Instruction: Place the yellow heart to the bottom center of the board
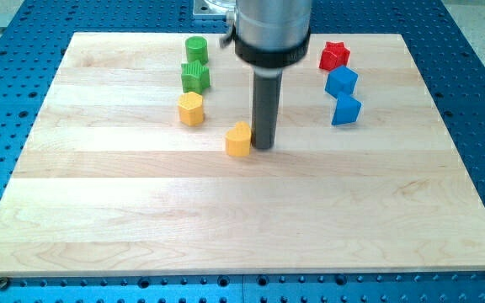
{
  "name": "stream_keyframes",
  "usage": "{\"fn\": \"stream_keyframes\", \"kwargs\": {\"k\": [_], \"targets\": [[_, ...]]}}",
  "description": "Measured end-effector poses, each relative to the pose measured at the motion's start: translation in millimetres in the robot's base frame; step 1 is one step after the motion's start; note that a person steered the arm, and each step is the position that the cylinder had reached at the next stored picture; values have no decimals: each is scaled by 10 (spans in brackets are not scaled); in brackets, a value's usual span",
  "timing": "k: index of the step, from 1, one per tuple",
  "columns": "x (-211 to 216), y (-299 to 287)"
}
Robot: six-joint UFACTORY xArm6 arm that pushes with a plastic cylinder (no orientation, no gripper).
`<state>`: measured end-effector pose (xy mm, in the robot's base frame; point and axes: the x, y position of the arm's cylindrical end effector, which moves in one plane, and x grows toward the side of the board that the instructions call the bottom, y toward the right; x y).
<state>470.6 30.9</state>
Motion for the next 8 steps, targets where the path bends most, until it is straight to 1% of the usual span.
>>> {"fn": "stream_keyframes", "kwargs": {"k": [1, 2, 3, 4, 5, 6, 7, 8], "targets": [[-493, 18], [-535, -461], [47, -438], [378, -95], [-26, -248], [-18, 333], [159, 743], [528, 459]]}}
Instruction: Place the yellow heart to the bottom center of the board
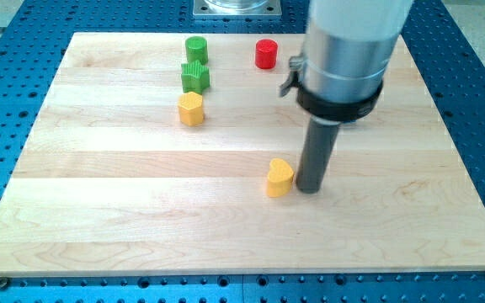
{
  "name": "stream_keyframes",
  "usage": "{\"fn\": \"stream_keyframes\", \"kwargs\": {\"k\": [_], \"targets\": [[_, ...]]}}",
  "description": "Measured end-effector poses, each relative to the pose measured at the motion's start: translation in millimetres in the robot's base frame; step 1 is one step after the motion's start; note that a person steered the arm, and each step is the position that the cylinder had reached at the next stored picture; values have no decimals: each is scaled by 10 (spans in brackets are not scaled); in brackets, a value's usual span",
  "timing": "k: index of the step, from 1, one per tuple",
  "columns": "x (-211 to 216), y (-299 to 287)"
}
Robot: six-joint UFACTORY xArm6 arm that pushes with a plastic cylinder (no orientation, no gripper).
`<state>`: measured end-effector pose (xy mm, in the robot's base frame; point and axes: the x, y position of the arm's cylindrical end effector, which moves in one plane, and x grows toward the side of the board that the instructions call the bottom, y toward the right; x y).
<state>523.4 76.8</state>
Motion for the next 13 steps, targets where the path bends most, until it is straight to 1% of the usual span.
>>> {"fn": "stream_keyframes", "kwargs": {"k": [2, 3, 4, 5, 6, 7, 8, 9, 10, 11, 12, 13], "targets": [[-207, -59], [220, -59], [285, -44], [-150, -67], [125, -408], [-91, -498], [-248, -800], [-248, -921], [-396, -1128], [-88, -1390], [106, -748], [1, -893]]}}
